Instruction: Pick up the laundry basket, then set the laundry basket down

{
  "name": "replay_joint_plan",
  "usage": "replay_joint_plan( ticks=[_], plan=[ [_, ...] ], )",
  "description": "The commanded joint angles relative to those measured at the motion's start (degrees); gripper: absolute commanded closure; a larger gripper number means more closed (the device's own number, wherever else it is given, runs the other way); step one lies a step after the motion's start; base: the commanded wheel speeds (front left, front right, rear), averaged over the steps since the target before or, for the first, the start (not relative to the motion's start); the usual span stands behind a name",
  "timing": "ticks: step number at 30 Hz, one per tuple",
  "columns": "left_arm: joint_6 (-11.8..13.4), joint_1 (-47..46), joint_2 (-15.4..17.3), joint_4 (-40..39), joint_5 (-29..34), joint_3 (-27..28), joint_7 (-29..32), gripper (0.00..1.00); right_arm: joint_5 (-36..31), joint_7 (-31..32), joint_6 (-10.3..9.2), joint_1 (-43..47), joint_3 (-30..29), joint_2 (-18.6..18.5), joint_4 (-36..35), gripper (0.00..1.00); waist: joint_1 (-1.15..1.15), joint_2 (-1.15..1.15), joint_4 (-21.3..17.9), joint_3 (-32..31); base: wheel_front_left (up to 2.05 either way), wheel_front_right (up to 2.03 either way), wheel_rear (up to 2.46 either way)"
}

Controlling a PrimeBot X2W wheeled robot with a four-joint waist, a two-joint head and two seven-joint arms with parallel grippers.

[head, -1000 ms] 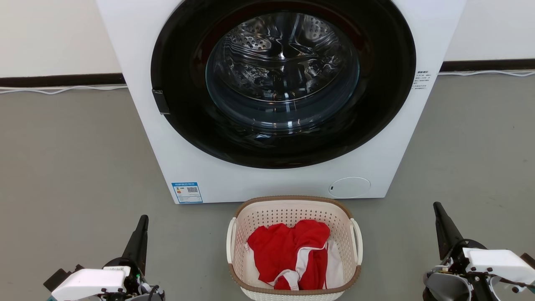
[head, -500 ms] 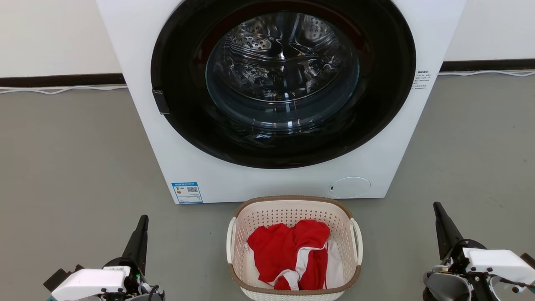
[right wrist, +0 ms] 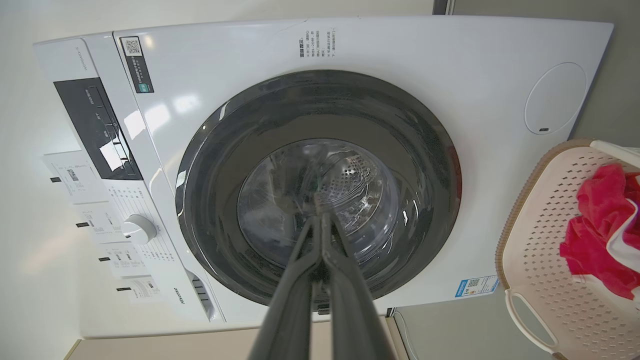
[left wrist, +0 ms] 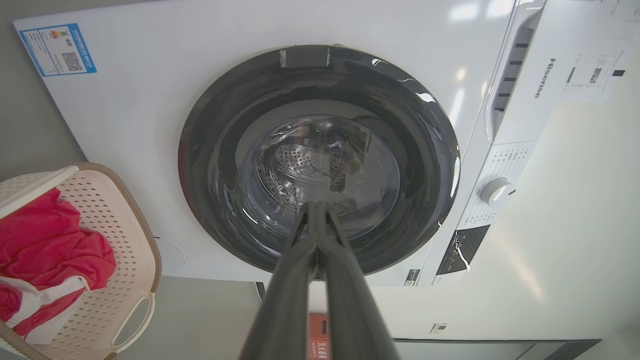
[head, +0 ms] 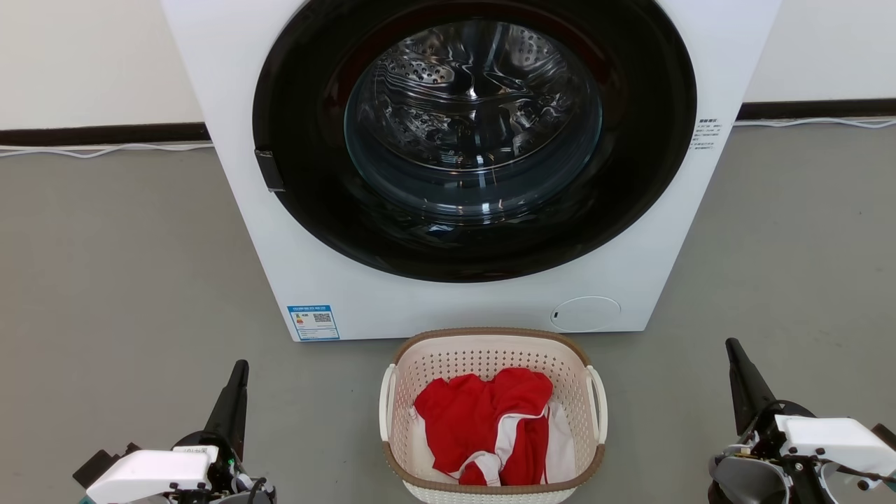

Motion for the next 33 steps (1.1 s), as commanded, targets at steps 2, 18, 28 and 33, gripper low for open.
replay_joint_plan(
  ticks=[2,18,28,33],
  plan=[
    [-0.4,-3.2,0.8,-1.7,0.0,1.7,0.3,1.00,0.4,0.4,0.42,-1.4,1.1,-0.3,-1.7,1.00,0.00,0.00,0.0,0.0,0.00,0.00,0.00],
    [0.0,0.4,-0.2,1.0,0.1,-0.1,-0.2,0.00,0.0,-0.1,-0.02,0.3,0.2,0.1,0.9,0.00,0.00,0.00,0.0,0.0,0.00,0.00,0.00],
    [0.0,0.8,-0.1,0.7,0.8,-0.9,-1.9,0.00,-1.0,-1.8,0.02,1.2,1.0,0.1,-0.4,0.00,0.02,0.00,0.1,0.0,0.00,0.00,0.00],
    [0.0,0.9,-0.1,0.7,2.0,-1.1,-2.7,0.00,-3.0,-2.7,0.03,1.5,1.2,0.0,-0.7,0.00,0.00,0.00,0.1,0.1,0.00,0.00,0.00]
  ],
)
